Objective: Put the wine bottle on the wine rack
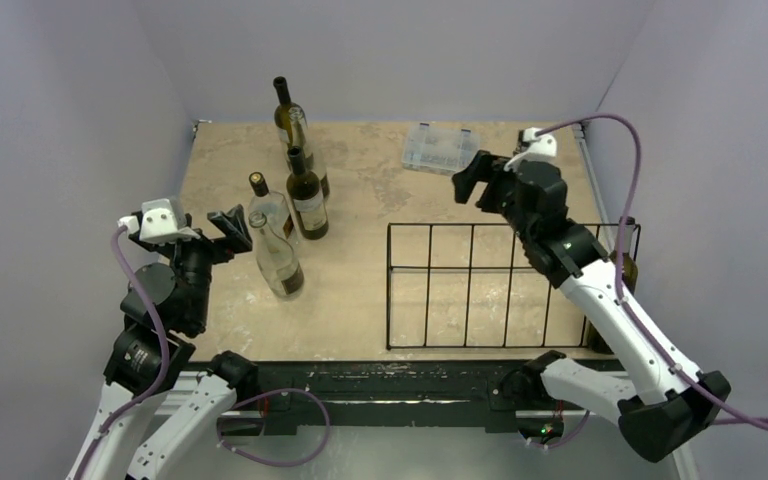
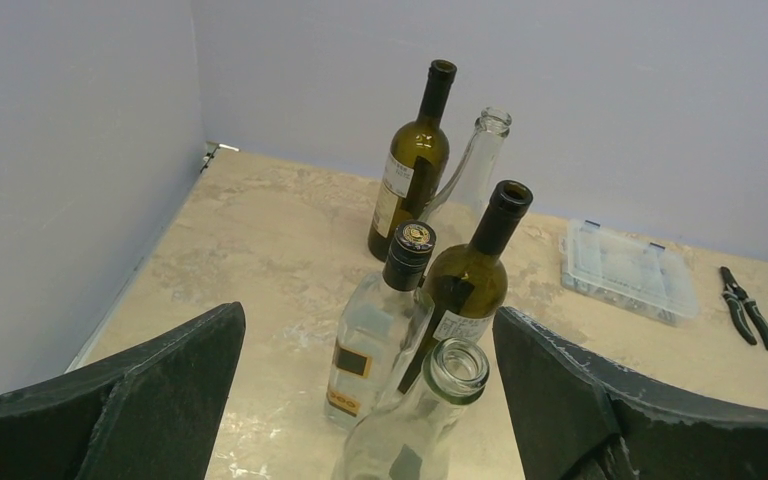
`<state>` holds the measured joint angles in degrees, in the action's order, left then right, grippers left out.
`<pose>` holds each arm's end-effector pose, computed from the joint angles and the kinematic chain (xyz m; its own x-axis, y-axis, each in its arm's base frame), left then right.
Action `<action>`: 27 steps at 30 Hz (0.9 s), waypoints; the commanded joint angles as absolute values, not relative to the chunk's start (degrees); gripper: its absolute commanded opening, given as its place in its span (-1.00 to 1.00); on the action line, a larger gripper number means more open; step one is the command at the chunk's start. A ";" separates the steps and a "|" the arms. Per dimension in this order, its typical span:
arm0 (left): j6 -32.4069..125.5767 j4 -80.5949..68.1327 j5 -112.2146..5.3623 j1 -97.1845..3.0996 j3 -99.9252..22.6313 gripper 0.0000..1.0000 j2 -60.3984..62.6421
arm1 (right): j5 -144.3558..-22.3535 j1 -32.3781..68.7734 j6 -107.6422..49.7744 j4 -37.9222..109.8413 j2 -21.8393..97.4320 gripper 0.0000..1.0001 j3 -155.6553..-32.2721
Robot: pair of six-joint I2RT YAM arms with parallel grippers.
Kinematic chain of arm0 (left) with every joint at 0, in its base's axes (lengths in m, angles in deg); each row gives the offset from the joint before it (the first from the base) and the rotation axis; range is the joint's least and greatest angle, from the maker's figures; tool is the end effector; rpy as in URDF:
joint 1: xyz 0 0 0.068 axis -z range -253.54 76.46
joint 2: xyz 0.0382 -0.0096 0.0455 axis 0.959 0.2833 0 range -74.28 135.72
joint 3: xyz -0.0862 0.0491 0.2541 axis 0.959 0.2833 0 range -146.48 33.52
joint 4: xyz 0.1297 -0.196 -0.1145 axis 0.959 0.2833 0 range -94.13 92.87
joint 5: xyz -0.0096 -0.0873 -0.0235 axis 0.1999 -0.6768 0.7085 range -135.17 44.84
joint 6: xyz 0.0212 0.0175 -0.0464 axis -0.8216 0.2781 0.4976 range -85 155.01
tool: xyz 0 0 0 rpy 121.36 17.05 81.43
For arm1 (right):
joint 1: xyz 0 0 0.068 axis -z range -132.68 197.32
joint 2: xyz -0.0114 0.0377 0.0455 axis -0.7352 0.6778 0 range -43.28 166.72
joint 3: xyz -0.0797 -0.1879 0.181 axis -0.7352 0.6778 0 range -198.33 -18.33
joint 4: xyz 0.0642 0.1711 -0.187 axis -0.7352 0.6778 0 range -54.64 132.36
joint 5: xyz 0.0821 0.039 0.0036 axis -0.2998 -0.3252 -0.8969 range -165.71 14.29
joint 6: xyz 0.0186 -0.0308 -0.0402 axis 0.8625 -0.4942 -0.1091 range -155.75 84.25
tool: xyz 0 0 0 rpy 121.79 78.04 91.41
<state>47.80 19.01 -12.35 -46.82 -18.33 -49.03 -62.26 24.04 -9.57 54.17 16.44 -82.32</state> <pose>0.0777 -0.0174 0.3957 0.0759 -0.2466 -0.9662 -0.0908 0.9632 -0.2529 0.2164 0.0841 0.3923 -0.2853 0.3444 -0.8944 -0.0575 0.9254 0.3746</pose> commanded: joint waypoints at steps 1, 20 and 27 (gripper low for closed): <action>45.80 17.12 -11.71 -46.65 -19.49 0.90 -47.94 | -58.70 12.59 -8.68 46.07 17.48 0.77 -82.62; 43.79 13.70 -11.67 -46.74 -17.02 0.92 -53.74 | -52.63 -19.27 -16.08 26.34 48.92 0.78 -100.47; 43.50 12.61 -10.85 -46.72 -16.21 0.93 -54.89 | -51.36 -22.55 -17.51 25.47 57.56 0.66 -109.15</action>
